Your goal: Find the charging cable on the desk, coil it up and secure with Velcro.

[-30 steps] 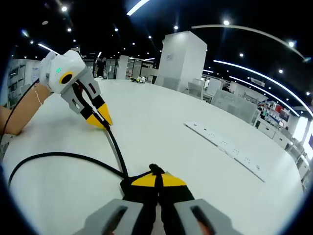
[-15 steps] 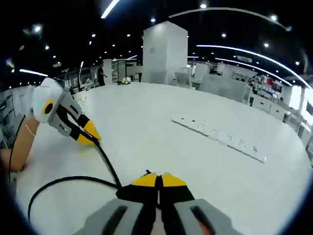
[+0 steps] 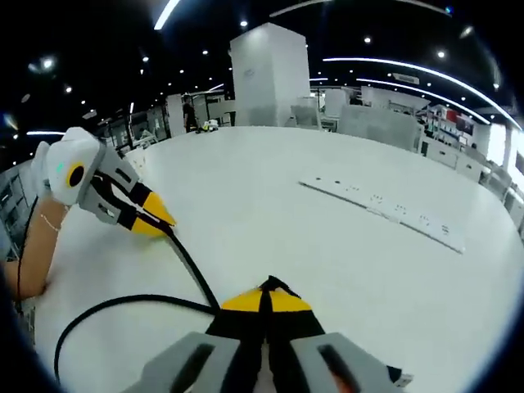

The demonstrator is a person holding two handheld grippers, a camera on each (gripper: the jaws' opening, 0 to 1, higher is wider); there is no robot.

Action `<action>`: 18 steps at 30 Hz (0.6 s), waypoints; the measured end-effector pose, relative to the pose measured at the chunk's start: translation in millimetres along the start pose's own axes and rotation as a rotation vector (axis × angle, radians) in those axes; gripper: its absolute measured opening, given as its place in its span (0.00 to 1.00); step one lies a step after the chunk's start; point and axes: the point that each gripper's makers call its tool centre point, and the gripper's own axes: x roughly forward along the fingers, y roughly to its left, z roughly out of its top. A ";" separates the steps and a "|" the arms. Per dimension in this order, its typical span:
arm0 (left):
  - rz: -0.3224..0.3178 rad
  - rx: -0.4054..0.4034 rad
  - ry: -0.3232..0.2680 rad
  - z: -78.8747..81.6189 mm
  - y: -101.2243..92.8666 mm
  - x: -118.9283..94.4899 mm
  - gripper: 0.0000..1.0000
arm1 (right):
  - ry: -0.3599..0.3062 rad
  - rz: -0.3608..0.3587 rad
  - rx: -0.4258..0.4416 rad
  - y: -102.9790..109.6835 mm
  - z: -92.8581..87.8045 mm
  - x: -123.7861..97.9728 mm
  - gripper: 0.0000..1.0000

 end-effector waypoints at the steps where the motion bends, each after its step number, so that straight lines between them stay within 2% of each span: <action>1: 0.000 0.001 0.001 0.3 0.1 0.3 0.07 | -0.004 -0.005 -0.013 -0.7 0.2 0.3 0.02; 5: 0.001 -0.035 -0.005 0.8 1.3 0.9 0.07 | -0.028 -0.019 -0.044 -3.2 1.2 0.7 0.02; 9: 0.003 -0.072 -0.033 0.8 1.6 0.9 0.07 | -0.022 -0.020 -0.054 -3.8 -1.1 1.4 0.02; 15: 0.009 -0.127 -0.078 1.2 1.3 0.7 0.07 | -0.044 -0.016 -0.031 -7.5 -2.0 2.4 0.02; 18: 0.006 -0.124 -0.071 2.1 0.6 1.4 0.07 | -0.050 -0.011 -0.021 -8.1 -3.0 3.0 0.02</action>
